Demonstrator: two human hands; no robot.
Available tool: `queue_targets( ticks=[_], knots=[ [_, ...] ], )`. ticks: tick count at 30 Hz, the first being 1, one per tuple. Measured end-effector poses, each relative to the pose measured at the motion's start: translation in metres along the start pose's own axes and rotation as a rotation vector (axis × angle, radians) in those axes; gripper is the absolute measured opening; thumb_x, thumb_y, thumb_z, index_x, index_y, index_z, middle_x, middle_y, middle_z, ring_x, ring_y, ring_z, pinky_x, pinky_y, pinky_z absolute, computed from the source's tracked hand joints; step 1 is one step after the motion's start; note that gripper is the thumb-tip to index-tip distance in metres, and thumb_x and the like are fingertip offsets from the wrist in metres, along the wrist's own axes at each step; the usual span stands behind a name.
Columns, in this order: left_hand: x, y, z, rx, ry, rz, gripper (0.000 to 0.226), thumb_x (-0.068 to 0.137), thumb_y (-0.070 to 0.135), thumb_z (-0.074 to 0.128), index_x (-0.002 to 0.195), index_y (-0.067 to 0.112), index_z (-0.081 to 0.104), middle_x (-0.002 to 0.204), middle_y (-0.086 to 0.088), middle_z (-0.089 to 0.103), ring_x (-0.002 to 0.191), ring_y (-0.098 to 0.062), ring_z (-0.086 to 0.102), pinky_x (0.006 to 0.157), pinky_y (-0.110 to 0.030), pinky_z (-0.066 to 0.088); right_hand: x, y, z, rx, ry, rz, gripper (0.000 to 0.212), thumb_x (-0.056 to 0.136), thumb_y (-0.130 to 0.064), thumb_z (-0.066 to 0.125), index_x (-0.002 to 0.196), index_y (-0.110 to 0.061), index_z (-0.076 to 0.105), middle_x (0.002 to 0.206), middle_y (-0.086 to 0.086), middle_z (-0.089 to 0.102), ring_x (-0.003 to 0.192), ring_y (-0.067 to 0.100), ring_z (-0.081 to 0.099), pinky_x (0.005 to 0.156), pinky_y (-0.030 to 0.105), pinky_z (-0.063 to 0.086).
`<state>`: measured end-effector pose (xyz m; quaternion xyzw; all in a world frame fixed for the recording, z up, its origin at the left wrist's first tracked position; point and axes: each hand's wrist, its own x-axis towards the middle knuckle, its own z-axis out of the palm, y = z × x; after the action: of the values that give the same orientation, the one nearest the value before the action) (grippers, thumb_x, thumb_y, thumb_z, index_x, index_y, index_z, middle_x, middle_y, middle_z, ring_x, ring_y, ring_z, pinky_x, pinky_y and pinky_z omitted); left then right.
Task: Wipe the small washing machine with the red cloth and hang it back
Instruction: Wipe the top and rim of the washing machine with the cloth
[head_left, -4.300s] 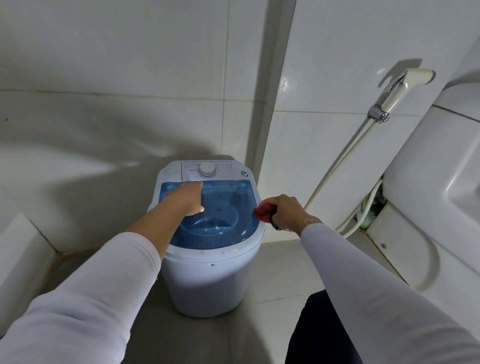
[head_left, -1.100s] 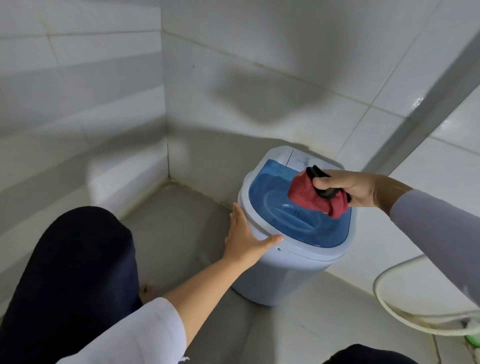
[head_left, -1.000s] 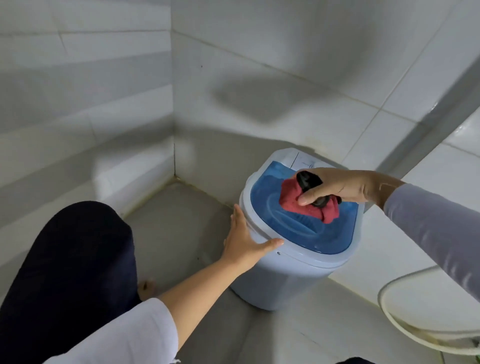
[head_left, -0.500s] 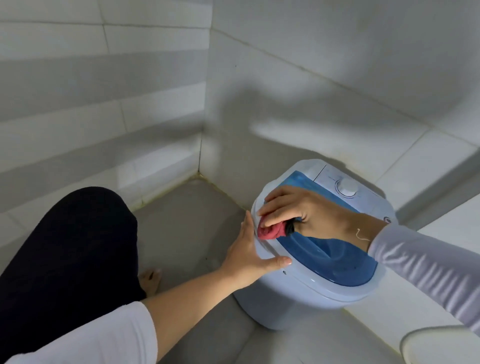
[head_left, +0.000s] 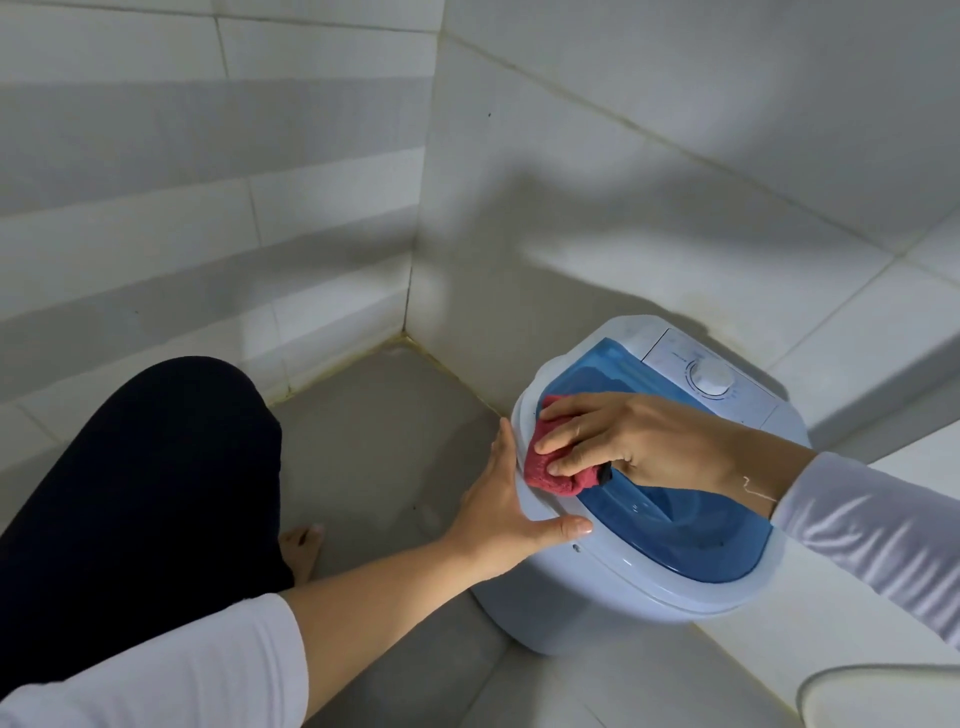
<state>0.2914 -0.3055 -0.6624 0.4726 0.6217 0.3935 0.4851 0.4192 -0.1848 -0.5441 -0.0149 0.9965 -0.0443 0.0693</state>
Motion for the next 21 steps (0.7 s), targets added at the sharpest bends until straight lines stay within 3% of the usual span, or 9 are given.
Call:
queue_targets(
  ticks=[5,10,13,18,21],
  knots=[
    [0.000,-0.003,0.001,-0.027,0.008,0.015,0.133,0.057,0.059,0.078,0.145,0.038,-0.020,0.159,0.018,0.006,0.147,-0.007,0.012,0.119,-0.034,0.020,0.009,0.004,0.000,-0.057,0.037,-0.004,0.046,0.067,0.010,0.052,0.100,-0.012,0.073,0.112,0.002,0.071,0.118,0.032,0.057,0.095,0.043,0.051],
    [-0.002,0.002,0.000,-0.013,0.033,0.063,0.129,0.055,0.060,0.078,0.146,0.045,-0.012,0.157,0.026,0.003,0.146,-0.006,0.012,0.119,-0.039,0.023,0.024,0.016,-0.001,-0.102,0.109,-0.006,0.047,0.071,-0.007,0.034,0.096,-0.008,0.074,0.105,0.006,0.072,0.105,0.036,0.062,0.085,0.046,0.054],
    [-0.003,0.003,-0.001,0.007,0.038,0.075,0.128,0.054,0.064,0.075,0.142,0.051,-0.016,0.156,0.028,0.003,0.146,-0.003,0.010,0.119,-0.043,0.020,0.031,0.029,0.002,-0.144,0.151,0.043,0.046,0.071,0.003,0.037,0.096,-0.008,0.074,0.104,0.008,0.072,0.101,0.037,0.063,0.082,0.044,0.056],
    [-0.005,0.003,0.000,0.035,0.003,0.013,0.131,0.059,0.065,0.073,0.144,0.038,-0.023,0.158,0.020,-0.009,0.147,-0.004,-0.002,0.120,-0.048,0.009,0.031,0.050,0.002,-0.170,0.197,0.174,0.055,0.053,0.021,0.056,0.097,-0.008,0.073,0.101,0.011,0.073,0.096,0.039,0.063,0.068,0.041,0.058],
    [-0.005,0.003,-0.001,0.042,-0.001,-0.011,0.132,0.056,0.068,0.072,0.143,0.040,-0.023,0.159,0.021,-0.007,0.148,-0.007,0.000,0.120,-0.049,0.011,0.029,0.060,0.004,-0.149,0.224,0.282,0.057,0.056,0.024,0.062,0.101,-0.009,0.073,0.102,0.009,0.072,0.097,0.037,0.062,0.071,0.042,0.057]
  ],
)
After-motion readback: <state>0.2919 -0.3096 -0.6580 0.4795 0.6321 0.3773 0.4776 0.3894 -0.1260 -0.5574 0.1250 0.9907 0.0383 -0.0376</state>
